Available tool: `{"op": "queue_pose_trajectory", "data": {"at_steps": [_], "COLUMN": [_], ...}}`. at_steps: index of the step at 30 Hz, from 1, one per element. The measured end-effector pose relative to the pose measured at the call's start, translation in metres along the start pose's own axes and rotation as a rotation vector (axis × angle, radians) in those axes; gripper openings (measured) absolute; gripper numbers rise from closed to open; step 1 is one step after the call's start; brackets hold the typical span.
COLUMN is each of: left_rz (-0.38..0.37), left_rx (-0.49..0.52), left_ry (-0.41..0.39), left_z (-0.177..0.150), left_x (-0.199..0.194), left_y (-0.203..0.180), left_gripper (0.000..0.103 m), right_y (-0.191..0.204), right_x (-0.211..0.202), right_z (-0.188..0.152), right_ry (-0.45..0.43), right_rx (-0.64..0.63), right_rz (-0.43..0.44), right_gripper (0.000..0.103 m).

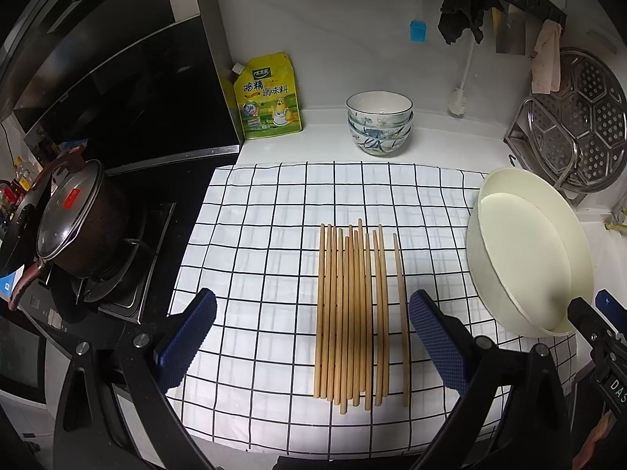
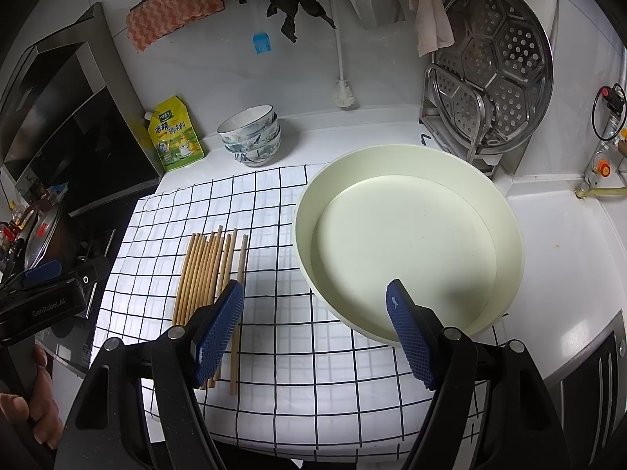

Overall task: Organize utensils
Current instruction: 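Lower the right tool to the chopsticks and grasp one chopstick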

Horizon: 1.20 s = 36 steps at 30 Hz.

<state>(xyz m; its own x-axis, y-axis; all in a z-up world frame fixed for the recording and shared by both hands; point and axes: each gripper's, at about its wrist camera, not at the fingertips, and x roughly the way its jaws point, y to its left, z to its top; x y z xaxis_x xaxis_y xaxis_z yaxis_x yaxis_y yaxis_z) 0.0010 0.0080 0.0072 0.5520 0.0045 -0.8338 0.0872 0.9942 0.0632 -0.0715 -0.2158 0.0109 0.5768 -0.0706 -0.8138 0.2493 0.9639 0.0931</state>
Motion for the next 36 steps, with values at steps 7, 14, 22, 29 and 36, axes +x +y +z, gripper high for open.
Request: {"op": "queue_pose_trajectory", "data": {"at_steps": [7, 14, 22, 29, 36], "left_rz": [-0.001, 0.001, -0.012, -0.039, -0.073], "left_rx": [-0.001, -0.022, -0.049, 0.022, 0.056], "left_ry": [0.001, 0.018, 0.054, 0.060, 0.085], "left_z": [0.000, -0.003, -0.019, -0.033, -0.039], "left_x": [0.001, 0.017, 0.062, 0.101, 0.135], "left_y": [0.000, 0.021, 0.061, 0.062, 0.057], "left_gripper": [0.097, 0.097, 0.097, 0.097, 0.097], "right_y": [0.000, 0.013, 0.058, 0.081, 0.082], "right_x": [0.001, 0.011, 0.046, 0.085, 0.131], "right_z": [0.000, -0.001, -0.016, -0.038, -0.052], "right_ry": [0.000, 0.002, 0.066, 0.117, 0.171], "right_rx": [-0.001, -0.017, -0.072, -0.083, -0.076], "right_rz": [0.001, 0.032, 0.088, 0.083, 0.021], "right_gripper": [0.072, 0.072, 0.072, 0.072, 0.072]}}
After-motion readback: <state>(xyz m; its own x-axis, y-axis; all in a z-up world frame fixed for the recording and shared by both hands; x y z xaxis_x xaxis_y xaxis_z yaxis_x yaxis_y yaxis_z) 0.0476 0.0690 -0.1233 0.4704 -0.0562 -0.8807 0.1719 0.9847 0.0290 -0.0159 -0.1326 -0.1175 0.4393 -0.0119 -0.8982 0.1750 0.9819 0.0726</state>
